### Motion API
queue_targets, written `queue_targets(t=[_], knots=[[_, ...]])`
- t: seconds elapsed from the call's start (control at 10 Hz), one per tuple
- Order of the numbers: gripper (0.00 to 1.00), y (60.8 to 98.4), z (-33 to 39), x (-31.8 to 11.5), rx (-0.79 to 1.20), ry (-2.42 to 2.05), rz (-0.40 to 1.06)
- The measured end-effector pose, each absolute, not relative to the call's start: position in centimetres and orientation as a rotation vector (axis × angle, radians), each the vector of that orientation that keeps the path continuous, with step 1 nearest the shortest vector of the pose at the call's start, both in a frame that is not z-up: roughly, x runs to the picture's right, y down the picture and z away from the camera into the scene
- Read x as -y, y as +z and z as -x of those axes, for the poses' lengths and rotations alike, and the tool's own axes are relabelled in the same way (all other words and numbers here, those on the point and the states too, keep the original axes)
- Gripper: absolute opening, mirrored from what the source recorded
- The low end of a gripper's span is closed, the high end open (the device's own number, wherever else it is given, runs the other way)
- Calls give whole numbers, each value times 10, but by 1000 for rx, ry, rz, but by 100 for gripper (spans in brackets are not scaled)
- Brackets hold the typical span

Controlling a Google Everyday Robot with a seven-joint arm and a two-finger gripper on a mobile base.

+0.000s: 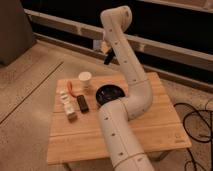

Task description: Place the white sponge in the ceramic bowl

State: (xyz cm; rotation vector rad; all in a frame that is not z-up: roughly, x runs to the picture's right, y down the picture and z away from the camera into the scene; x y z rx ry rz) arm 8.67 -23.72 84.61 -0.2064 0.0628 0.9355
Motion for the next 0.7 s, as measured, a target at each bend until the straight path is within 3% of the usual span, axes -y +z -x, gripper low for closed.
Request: queue_targets(t=[0.7], knots=[[0, 847, -87, 231, -75, 938, 240]])
